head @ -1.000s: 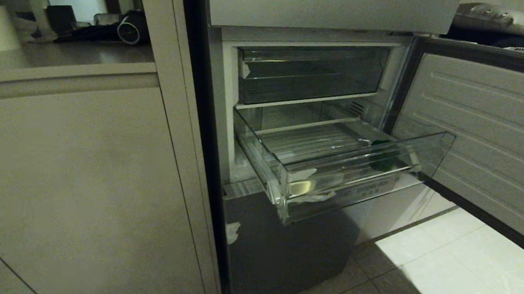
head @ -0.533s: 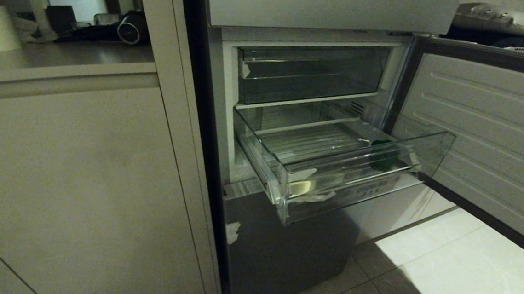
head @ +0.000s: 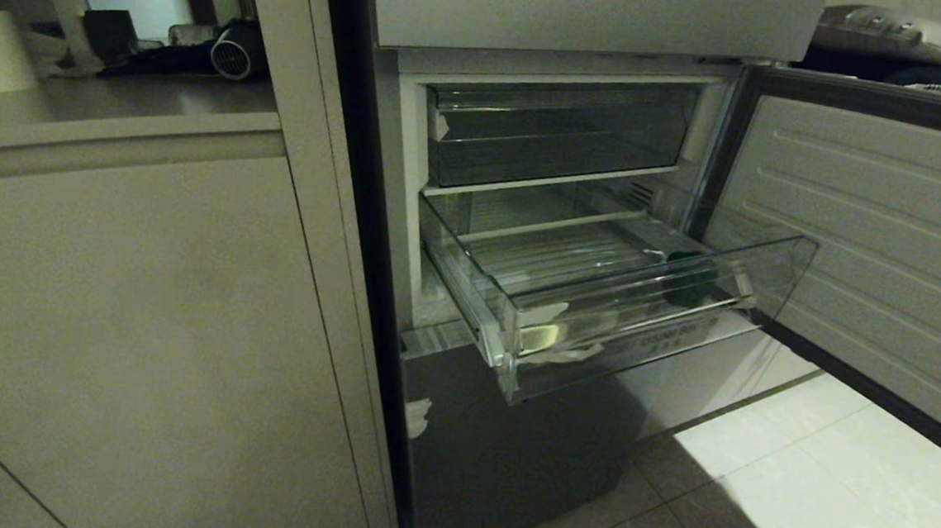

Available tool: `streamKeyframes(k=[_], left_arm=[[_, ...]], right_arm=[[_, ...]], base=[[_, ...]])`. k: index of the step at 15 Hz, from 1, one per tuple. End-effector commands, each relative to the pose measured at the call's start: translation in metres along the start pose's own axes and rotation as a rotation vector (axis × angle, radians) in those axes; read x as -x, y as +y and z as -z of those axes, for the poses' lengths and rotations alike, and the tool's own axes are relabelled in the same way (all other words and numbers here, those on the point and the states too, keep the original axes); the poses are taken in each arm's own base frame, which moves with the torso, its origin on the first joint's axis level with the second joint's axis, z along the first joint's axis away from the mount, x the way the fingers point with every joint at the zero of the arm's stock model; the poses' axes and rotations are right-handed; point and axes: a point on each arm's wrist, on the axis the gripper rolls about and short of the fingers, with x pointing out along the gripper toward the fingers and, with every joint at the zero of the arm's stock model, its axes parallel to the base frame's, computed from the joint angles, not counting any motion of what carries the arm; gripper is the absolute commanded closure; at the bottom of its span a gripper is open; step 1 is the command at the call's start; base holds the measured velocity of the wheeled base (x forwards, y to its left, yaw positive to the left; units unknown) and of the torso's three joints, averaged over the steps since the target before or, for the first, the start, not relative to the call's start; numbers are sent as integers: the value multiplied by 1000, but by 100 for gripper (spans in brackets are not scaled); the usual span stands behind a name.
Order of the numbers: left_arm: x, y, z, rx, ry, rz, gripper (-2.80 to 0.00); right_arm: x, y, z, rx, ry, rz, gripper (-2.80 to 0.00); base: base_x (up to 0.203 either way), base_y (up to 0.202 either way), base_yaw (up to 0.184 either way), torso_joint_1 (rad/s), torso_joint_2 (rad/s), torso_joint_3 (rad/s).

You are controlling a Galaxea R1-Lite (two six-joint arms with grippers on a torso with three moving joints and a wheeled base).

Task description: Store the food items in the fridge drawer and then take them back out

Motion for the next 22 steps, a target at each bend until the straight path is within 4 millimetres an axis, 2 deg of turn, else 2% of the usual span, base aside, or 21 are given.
streamKeyframes(k=[1, 6, 9, 15, 22], left_arm=[[0, 0, 0, 0, 2, -1, 0], [0, 0, 0, 0, 2, -1, 0], [0, 0, 0, 0, 2, -1, 0], [0, 0, 0, 0, 2, -1, 0], [0, 0, 0, 0, 2, -1, 0]], right_arm=[[-26, -4, 6, -4, 29, -13, -280], [-49, -3, 11, -10, 36, -37, -280], [-63, 8, 14, -17, -4, -81, -280], [-76, 25, 15, -37, -28, -136, -280], [-94, 21, 21, -35, -21, -119, -280]], base=[[0, 0, 0, 0, 0, 0], [0, 0, 0, 0, 0, 0], [0, 0, 0, 0, 0, 0], [0, 0, 0, 0, 0, 0], [0, 0, 0, 0, 0, 0]])
